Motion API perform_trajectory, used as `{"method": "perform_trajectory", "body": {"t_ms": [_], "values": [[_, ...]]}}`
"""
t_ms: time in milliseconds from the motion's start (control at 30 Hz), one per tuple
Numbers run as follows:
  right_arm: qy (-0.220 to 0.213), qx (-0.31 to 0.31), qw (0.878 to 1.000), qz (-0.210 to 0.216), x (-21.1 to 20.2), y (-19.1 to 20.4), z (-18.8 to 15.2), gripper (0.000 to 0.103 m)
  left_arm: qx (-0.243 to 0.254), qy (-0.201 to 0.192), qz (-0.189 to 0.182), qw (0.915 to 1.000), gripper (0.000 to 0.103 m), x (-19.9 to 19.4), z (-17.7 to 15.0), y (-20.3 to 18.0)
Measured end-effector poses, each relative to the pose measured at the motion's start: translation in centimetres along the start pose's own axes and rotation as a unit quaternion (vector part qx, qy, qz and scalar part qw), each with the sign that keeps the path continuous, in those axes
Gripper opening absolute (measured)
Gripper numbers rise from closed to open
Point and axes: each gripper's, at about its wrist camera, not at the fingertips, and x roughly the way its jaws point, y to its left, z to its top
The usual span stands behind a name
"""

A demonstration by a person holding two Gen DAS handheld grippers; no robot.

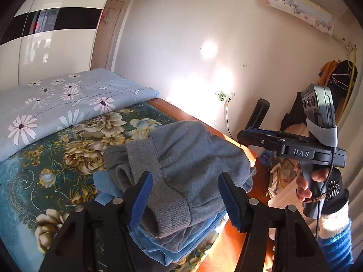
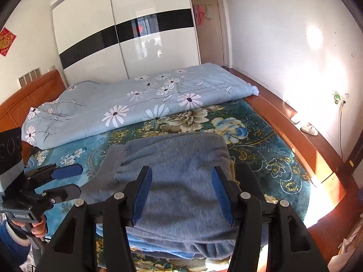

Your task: Fold clothes

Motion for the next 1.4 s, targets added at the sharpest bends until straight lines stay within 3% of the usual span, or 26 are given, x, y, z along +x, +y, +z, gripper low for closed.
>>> {"method": "perform_trajectory", "body": {"t_ms": [167, 300, 367, 433, 500, 667, 767, 900, 1000, 1067, 1133, 1267, 1400], "values": [[0.023, 0.015, 1.0, -0.014, 0.9, -0.5, -2.8, 0.056, 0.012, 0.04, 0.026, 0.9988, 0.064, 2.2, -2.3, -0.2], [0.04, 0.023, 0.998, -0.032, 1.7, -0.5, -4.7, 0.056, -0.003, 0.038, 0.012, 0.9992, 0.064, 1.2, -2.5, -0.1], [0.022, 0.008, 0.999, -0.048, -0.1, 0.8, -4.8, 0.056, -0.006, 0.03, 0.006, 0.9995, 0.064, -0.1, -2.5, 0.0], [0.001, -0.002, 0.998, -0.055, -2.1, 2.2, -5.3, 0.057, -0.009, 0.02, 0.001, 0.9998, 0.069, -1.5, -2.5, 0.0], [-0.012, -0.002, 0.998, -0.057, -3.2, 3.4, -6.4, 0.067, -0.005, 0.014, 0.009, 0.9998, 0.079, -2.3, -3.0, -0.2], [-0.003, 0.008, 0.999, -0.053, -3.1, 5.4, -9.0, 0.067, 0.015, 0.013, 0.043, 0.9989, 0.088, -3.2, -4.7, -0.9], [-0.01, 0.008, 0.999, -0.05, -3.5, 6.5, -10.6, 0.067, 0.026, 0.004, 0.051, 0.9983, 0.102, -4.0, -6.3, -1.4], [-0.024, 0.005, 0.996, -0.08, -4.1, 7.7, -12.2, 0.067, 0.041, -0.006, 0.045, 0.9982, 0.103, -4.9, -8.6, -2.4], [-0.039, 0.016, 0.997, -0.072, -4.8, 8.1, -13.0, 0.068, 0.041, -0.008, 0.043, 0.9982, 0.103, -5.4, -10.2, -2.9], [-0.052, 0.021, 0.996, -0.065, -5.4, 8.6, -13.6, 0.085, 0.041, -0.015, 0.047, 0.9979, 0.103, -6.1, -11.1, -3.0], [-0.069, 0.02, 0.995, -0.066, -6.1, 9.3, -14.5, 0.091, 0.047, -0.015, 0.053, 0.9974, 0.103, -6.8, -11.9, -2.9], [-0.1, 0.035, 0.992, -0.064, -6.7, 10.4, -16.7, 0.092, 0.043, -0.023, 0.093, 0.9945, 0.103, -8.4, -13.3, -1.9], [-0.096, 0.064, 0.991, -0.067, -6.0, 11.0, -18.1, 0.092, 0.03, -0.027, 0.13, 0.9907, 0.103, -9.1, -14.3, -1.1]]}}
